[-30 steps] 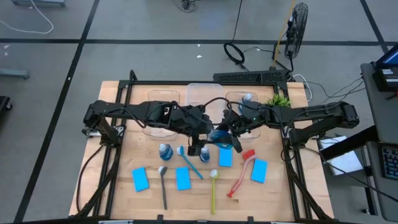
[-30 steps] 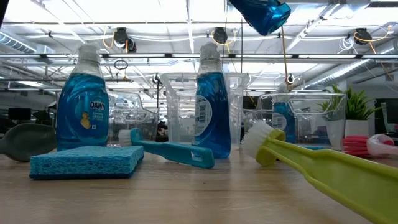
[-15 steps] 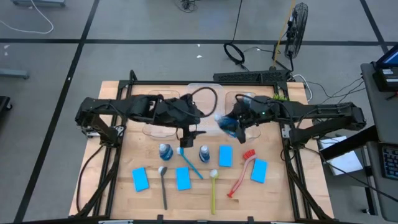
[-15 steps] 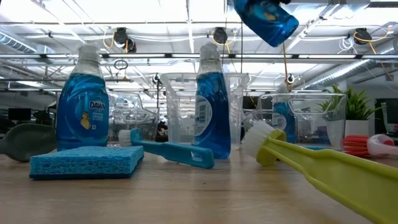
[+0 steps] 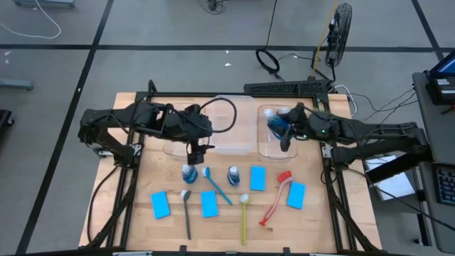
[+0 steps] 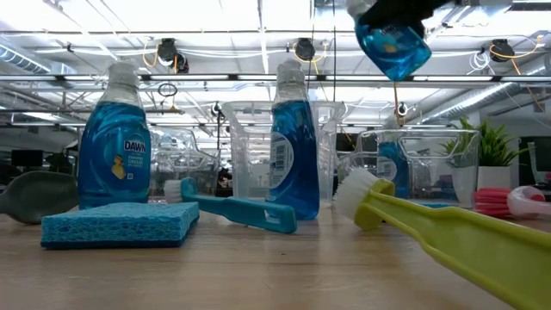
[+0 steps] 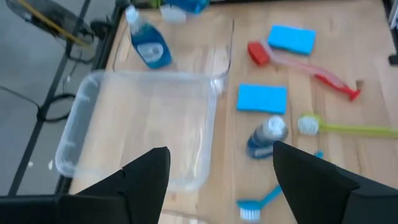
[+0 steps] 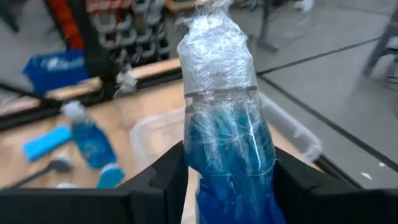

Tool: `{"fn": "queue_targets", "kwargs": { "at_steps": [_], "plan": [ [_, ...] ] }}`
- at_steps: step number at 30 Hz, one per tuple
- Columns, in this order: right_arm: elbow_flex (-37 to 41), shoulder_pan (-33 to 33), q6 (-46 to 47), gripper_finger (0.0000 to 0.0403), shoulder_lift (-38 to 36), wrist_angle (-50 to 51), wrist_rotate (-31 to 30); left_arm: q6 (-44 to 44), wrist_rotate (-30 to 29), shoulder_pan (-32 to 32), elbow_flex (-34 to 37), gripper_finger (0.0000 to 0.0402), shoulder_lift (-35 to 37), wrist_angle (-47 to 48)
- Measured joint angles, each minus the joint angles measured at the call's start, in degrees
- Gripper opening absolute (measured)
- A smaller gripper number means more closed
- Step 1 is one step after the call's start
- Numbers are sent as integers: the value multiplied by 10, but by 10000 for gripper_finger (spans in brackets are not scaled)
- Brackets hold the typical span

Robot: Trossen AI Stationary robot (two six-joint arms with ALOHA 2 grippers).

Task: Pick & Place Kitchen Sink Supplies
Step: Put the blue dishwashing liquid into the right transparent bin

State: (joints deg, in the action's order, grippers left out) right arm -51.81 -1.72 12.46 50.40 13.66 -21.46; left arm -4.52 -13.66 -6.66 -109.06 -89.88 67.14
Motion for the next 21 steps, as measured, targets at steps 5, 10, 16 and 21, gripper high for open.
{"fn": "queue_targets", "kwargs": {
  "at_steps": [5,10,16,21],
  "plan": [
    [106,0,7,150,-53,-137,-29,-21,1,0,0,283,1,23],
    [227,0,-1,154,-80,-342,-64,-34,1,0,0,275,1,34],
    [359,0,-13,151,-68,-583,-104,-45,1,0,0,278,1,34],
    [406,0,-12,155,-45,-674,-135,-48,1,0,0,281,1,30]
  ]
}}
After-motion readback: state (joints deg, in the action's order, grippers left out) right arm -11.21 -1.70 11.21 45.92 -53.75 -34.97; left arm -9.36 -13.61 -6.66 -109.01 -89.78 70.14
